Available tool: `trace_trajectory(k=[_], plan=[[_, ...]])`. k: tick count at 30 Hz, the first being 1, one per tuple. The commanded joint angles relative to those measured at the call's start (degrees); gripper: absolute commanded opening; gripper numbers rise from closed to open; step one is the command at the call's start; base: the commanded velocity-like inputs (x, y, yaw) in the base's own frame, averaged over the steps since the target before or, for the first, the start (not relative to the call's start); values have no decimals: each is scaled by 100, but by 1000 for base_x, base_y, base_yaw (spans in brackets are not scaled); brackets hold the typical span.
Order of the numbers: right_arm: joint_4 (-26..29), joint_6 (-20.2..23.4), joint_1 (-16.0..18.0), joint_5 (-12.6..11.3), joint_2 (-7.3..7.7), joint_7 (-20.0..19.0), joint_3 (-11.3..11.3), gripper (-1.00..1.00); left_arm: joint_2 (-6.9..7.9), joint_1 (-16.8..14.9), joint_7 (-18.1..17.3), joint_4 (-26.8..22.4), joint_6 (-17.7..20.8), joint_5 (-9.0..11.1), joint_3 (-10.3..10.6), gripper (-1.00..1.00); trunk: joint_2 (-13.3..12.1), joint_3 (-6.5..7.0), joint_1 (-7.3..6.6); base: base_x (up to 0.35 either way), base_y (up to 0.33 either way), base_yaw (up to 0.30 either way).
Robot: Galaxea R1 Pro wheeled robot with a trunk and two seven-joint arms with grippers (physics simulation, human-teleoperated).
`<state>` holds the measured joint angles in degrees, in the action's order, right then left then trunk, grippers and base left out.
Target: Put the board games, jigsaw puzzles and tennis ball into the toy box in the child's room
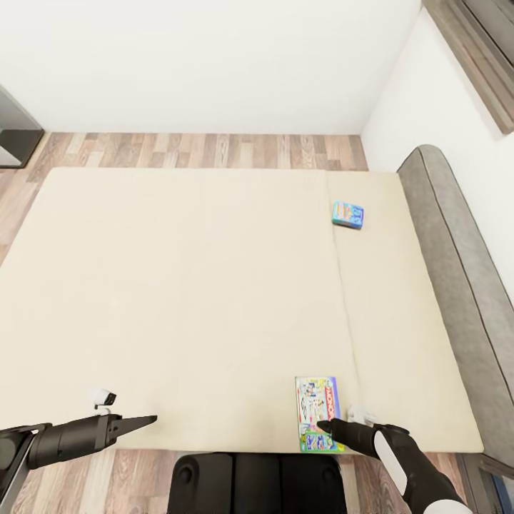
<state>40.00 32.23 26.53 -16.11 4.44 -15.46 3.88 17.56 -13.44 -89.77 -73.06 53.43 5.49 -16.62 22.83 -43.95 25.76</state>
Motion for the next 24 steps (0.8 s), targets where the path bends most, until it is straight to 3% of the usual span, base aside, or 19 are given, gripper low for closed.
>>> trace_trajectory(k=[1, 24], plan=[[7, 29, 1, -8, -1, -36, 18, 100, 2, -1, -23, -1, 59, -4, 0, 100, 9, -16, 3, 0, 0, 0], [8, -161, -16, -6, 0, -115, 15, 100, 1, -1, -23, 2, 54, -4, -1, 100, 9, -190, 3, 0, 0, 0]])
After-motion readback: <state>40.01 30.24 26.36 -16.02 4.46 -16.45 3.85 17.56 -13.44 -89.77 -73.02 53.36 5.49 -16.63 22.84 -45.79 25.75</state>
